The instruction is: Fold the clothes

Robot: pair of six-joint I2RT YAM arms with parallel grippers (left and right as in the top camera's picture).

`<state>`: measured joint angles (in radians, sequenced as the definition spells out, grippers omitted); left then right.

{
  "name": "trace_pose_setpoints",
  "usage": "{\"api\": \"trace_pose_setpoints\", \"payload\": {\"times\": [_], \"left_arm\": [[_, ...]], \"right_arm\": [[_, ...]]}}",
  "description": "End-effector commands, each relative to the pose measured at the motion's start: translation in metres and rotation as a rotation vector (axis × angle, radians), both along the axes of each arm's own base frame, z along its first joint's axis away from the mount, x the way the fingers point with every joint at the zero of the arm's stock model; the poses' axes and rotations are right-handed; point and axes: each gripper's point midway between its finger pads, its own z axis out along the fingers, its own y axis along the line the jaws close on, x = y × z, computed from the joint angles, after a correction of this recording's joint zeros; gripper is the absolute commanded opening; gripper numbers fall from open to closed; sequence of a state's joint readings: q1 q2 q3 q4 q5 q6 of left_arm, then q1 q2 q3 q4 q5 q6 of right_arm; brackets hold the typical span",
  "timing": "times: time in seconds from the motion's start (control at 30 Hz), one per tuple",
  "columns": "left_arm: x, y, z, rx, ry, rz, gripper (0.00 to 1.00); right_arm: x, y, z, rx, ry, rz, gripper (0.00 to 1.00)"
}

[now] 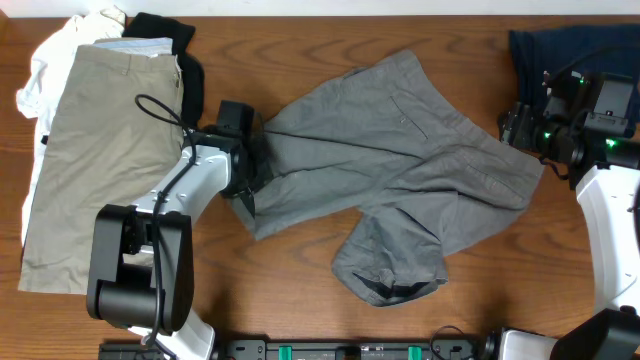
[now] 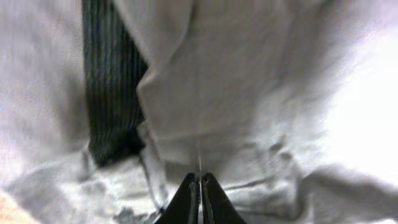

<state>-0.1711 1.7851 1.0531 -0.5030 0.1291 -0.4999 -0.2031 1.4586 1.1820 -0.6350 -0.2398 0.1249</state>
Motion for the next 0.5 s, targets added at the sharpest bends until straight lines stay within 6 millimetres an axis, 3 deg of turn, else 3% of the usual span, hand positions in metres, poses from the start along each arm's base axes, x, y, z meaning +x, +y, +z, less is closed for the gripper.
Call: {"api": "trace_pose_setpoints", "payload": {"times": [0.0,0.23,0.47], "left_arm": [[0.008,-0.001,-0.002,-0.006,-0.027,0.005,0.06],[0.048,0.011,0.012,-0.025,-0.186,0.037,0.06],[0.054,0.040,0.014,0.003,-0.206,0.043,0.06]], "right_arm": [[0.003,0.005,0.006,-0.001,-0.018,0.025,0.67],[0.003,0.005,0.006,-0.001,-0.017,0.025,0.66],[0.005,0.013,0.003,0.001,-0.013,0.045,0.66]]}}
